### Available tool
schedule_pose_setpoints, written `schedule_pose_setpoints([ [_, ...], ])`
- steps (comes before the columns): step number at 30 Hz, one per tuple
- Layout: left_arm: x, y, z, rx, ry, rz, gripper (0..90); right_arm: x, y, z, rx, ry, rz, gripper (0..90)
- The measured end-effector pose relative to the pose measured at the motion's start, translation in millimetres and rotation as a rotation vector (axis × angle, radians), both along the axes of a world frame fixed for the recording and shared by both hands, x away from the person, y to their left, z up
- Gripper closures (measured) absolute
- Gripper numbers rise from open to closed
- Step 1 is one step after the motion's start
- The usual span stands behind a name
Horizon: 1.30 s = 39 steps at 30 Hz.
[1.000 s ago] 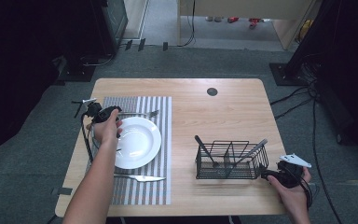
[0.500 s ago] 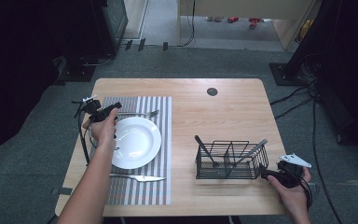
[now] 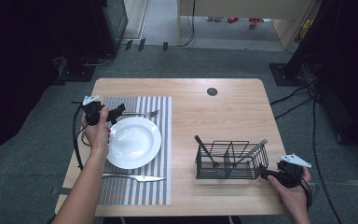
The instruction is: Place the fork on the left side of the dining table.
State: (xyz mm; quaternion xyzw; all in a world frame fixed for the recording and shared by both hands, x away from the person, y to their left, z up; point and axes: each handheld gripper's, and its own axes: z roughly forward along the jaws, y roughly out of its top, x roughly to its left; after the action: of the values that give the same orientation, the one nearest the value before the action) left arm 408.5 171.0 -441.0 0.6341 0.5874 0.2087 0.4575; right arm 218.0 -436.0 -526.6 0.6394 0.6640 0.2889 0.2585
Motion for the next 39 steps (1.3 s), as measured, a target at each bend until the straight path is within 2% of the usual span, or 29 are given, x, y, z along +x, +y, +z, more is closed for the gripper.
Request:
schedule_pose_setpoints([
  [4, -12.3, -5.8, 7.4, 0.047, -0.020, -0.029, 9.6, 0.0, 0.0, 0.0, 0.000, 0.000, 0.000, 2.7],
  [6, -19.5, -7.5, 10.5, 0.044, -0.034, -0.040, 9.6, 0.0, 0.0, 0.0, 0.000, 0.000, 0.000, 2.7],
  [9, -30.5, -11.0, 13.7, 0.064, -0.055, -0.062, 9.6, 0.0, 0.0, 0.0, 0.000, 0.000, 0.000, 2.7],
  [10, -30.5, -11.0, 13.7, 0.064, -0.055, -0.062, 9.6, 0.0, 0.0, 0.0, 0.000, 0.000, 0.000, 2.7],
  [15, -53.4, -15.1, 21.1, 0.077, -0.097, -0.095, 9.6, 0.0, 0.0, 0.0, 0.000, 0.000, 0.000, 2.7],
  [20, -71.7, -17.9, 24.1, 0.091, -0.121, -0.122, 9.7, 0.0, 0.1, 0.0, 0.001, 0.000, 0.000, 2.7],
  [31, -107.6, -19.8, 19.5, 0.091, -0.134, -0.159, 9.6, 0.0, 0.0, 0.0, 0.000, 0.000, 0.000, 2.7],
  [34, -117.4, -20.6, 17.3, 0.106, -0.142, -0.165, 9.7, 0.0, 0.1, 0.0, 0.000, 0.000, 0.000, 2.7],
  [39, -133.3, -20.7, 12.0, 0.095, -0.139, -0.180, 9.6, -0.1, 0.1, 0.1, 0.000, 0.002, -0.001, 2.7],
])
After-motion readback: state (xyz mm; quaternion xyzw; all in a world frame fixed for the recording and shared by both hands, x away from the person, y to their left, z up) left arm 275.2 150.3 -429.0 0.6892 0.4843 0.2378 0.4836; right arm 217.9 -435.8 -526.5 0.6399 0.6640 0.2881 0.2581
